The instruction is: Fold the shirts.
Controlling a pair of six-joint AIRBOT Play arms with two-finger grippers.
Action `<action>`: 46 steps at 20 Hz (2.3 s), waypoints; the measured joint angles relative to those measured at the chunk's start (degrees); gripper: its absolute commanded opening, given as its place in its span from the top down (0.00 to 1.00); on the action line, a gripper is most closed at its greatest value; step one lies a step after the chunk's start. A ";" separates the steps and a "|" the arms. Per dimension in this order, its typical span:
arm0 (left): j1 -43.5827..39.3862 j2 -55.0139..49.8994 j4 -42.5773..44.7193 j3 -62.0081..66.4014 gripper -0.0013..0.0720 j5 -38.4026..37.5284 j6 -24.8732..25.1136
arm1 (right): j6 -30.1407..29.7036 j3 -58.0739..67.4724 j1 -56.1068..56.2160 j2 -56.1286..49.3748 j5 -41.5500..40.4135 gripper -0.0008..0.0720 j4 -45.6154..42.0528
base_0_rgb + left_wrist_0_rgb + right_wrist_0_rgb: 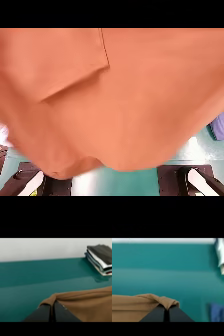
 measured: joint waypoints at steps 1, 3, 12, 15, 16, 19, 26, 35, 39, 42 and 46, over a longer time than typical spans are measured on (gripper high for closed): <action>0.00 -1.81 0.00 -2.89 0.95 -0.83 0.02 | 0.48 -2.69 1.55 -2.14 0.79 0.97 -1.18; 0.02 -6.29 0.22 -9.31 0.95 -1.44 0.52 | 1.27 -8.11 4.81 -6.47 1.57 0.97 -3.87; 0.00 -33.16 0.07 -18.71 0.95 12.20 5.25 | 2.56 -10.84 12.70 -32.83 -4.26 0.97 -12.72; 0.00 -40.30 -0.15 -15.17 0.95 16.44 6.19 | 2.58 -3.82 13.14 -39.58 -6.29 0.97 -13.09; 0.00 -41.48 -0.35 -14.49 0.95 17.27 6.34 | 2.58 -1.88 13.20 -40.96 -6.56 0.97 -13.14; 0.13 -43.19 -0.07 -13.38 0.95 15.76 6.56 | 2.62 0.92 13.38 -42.58 -6.45 0.97 -13.53; -1.97 -43.82 6.27 -18.16 0.95 6.27 6.69 | 2.64 -14.71 16.15 -35.85 -8.48 0.97 -14.27; -2.25 -36.83 10.19 -29.70 0.31 1.84 3.65 | 2.82 -27.12 17.90 -28.94 -7.85 0.47 -11.32; -2.34 -21.46 11.52 -46.40 0.31 0.90 2.49 | 0.87 -33.16 16.26 -20.72 -5.81 0.47 -7.58; -2.38 -9.29 10.73 -61.46 0.31 0.68 -0.13 | -0.55 -38.64 14.43 -15.13 -6.21 0.47 -3.28; -2.40 0.48 7.13 -75.12 0.31 1.66 -2.58 | -1.53 -43.01 13.49 -10.86 -8.02 0.47 -0.28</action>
